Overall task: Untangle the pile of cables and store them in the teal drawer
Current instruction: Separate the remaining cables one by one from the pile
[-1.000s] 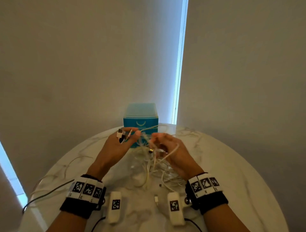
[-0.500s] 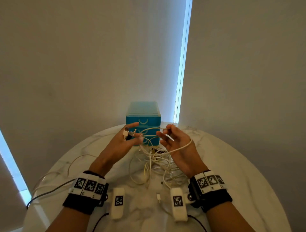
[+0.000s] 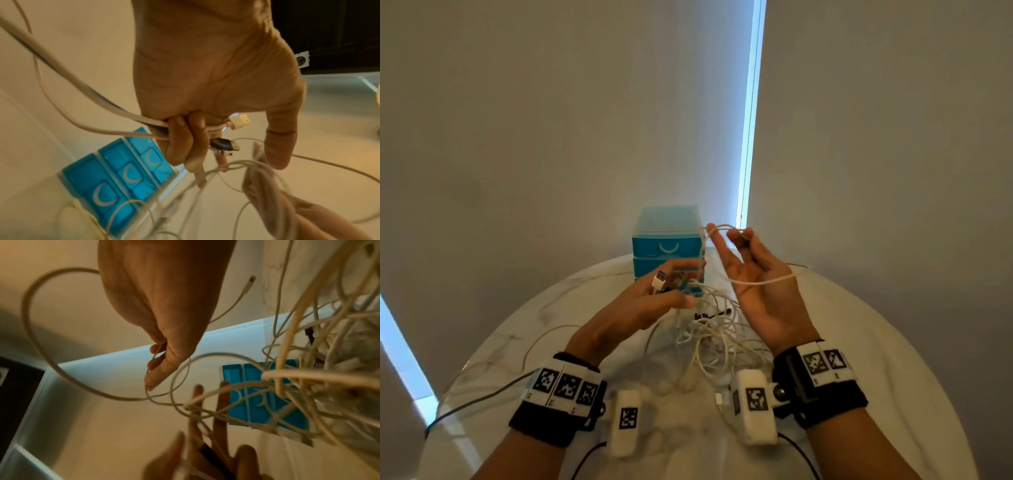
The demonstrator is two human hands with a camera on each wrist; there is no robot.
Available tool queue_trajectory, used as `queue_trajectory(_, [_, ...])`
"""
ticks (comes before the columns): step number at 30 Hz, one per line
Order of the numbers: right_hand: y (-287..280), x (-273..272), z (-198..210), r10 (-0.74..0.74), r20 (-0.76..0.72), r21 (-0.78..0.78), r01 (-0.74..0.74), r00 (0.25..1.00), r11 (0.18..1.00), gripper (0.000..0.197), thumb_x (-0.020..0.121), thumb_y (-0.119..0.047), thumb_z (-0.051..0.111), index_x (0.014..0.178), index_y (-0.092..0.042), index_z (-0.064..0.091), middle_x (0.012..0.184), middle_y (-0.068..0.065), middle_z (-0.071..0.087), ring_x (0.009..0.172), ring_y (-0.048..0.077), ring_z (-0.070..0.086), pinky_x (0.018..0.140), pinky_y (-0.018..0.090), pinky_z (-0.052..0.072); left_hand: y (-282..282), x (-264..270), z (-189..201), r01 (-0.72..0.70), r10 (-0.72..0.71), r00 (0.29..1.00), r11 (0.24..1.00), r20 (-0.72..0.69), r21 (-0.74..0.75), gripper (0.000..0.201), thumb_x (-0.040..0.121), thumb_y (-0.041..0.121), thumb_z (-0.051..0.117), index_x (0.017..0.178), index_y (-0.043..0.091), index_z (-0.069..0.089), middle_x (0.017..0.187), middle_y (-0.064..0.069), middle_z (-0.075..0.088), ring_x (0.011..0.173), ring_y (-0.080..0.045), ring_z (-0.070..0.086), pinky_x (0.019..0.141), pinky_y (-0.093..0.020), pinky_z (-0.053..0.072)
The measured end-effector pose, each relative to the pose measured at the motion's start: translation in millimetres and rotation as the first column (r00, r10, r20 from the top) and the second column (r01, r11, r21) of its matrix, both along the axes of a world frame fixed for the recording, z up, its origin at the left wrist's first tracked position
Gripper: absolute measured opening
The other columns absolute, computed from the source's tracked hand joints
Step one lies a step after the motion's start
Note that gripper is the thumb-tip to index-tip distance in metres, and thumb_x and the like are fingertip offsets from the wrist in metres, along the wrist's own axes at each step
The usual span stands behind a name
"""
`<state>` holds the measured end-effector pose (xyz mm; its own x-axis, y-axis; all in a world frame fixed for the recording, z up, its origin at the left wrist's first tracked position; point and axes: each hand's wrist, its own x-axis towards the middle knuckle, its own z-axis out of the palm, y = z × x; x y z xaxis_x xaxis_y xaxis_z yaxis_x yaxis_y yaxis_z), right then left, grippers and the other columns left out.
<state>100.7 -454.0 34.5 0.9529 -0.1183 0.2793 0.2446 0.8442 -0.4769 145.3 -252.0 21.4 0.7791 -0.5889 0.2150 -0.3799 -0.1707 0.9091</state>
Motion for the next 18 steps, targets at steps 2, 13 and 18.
queue_trajectory(2, [1.8,2.4,-1.8,0.035,-0.002,-0.080,-0.035,0.999,0.996,0.015,0.114,-0.019,0.046,0.117,-0.009,0.056,0.132,0.018,0.062,0.136,0.046,0.060,0.122,0.053,0.042,-5.9,-5.1,3.2,-0.020,0.019,0.995,1.000,0.098,0.013,0.027,0.104,0.035,0.064,0.131,0.033,0.069,0.115,0.010,0.076,0.094,-0.013,0.068,0.090,-0.035,0.062])
queue_trajectory(13, [-32.2,9.2,-11.5,0.019,-0.003,0.364,-0.017,1.000,0.931,0.028,0.113,-0.003,0.043,0.138,0.000,0.055,0.149,0.026,0.059,0.136,0.045,0.061,0.105,0.051,0.057,9.2,23.5,-10.4,-0.295,0.286,0.934,0.955,0.213,0.014,0.030,0.105,0.046,0.061,0.092,0.031,0.084,0.086,0.013,0.076,0.079,0.003,0.065,0.078,-0.030,0.049])
queue_trajectory(18, [-3.4,20.0,-35.1,-0.069,-0.344,-0.503,-0.122,0.936,0.855,0.045,0.111,-0.009,0.048,0.152,0.007,0.041,0.127,0.025,0.073,0.119,0.036,0.074,0.101,0.045,0.061,12.5,27.7,-13.1,-0.323,0.328,0.914,0.944,0.239,-0.061,0.029,0.108,0.044,0.056,0.104,0.036,0.084,0.084,0.013,0.073,0.078,0.000,0.065,0.074,-0.024,0.049])
